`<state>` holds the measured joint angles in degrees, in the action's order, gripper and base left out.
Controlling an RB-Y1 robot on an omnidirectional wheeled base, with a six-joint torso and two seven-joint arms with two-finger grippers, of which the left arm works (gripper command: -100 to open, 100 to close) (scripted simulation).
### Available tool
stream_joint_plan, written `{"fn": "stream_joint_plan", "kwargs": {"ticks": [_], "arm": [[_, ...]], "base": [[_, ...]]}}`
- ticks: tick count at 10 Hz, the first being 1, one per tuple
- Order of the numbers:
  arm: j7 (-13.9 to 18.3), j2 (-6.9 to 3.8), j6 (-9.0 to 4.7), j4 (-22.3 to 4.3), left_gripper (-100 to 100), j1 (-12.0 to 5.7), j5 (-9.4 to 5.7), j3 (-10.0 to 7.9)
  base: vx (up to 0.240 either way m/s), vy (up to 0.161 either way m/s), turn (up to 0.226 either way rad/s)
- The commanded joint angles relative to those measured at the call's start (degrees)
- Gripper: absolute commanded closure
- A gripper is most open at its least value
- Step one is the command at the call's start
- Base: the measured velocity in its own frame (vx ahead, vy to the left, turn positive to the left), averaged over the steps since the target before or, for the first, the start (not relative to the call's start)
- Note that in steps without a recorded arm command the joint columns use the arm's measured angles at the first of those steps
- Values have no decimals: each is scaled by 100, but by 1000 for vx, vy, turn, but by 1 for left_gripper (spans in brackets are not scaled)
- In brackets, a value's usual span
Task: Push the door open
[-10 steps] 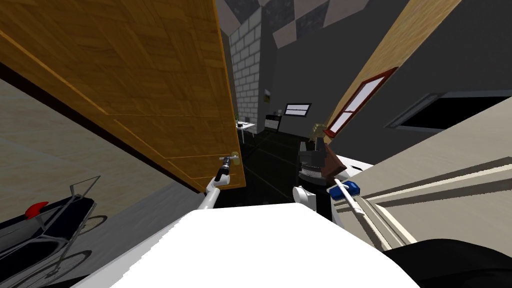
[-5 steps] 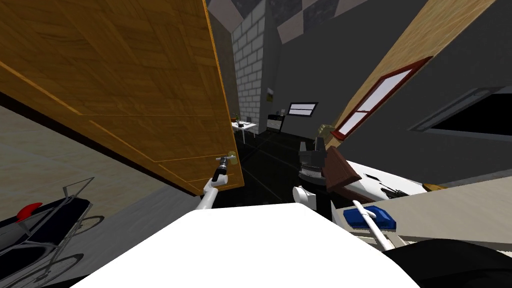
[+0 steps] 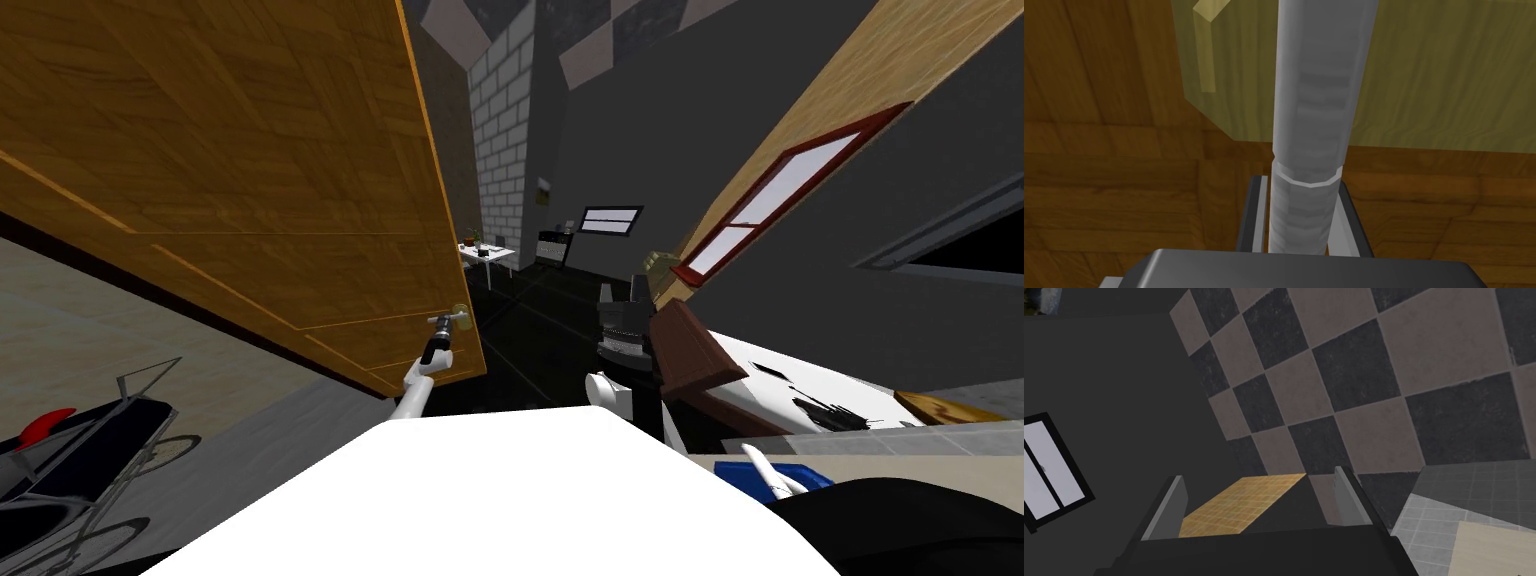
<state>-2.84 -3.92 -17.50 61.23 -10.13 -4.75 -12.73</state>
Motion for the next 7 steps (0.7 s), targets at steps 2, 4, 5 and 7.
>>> {"fn": "stream_joint_plan", "kwargs": {"ticks": [2, 4, 5, 7], "arm": [[-38, -48, -10, 95, 100, 12, -30, -186], [-69, -64, -13, 82, 100, 8, -56, -344], [-84, -67, -14, 76, 100, 7, -69, -417], [-113, -64, -17, 64, 100, 3, -93, -560]], "base": [[193, -77, 67], [200, -106, 84], [219, -111, 88], [210, -71, 80]]}}
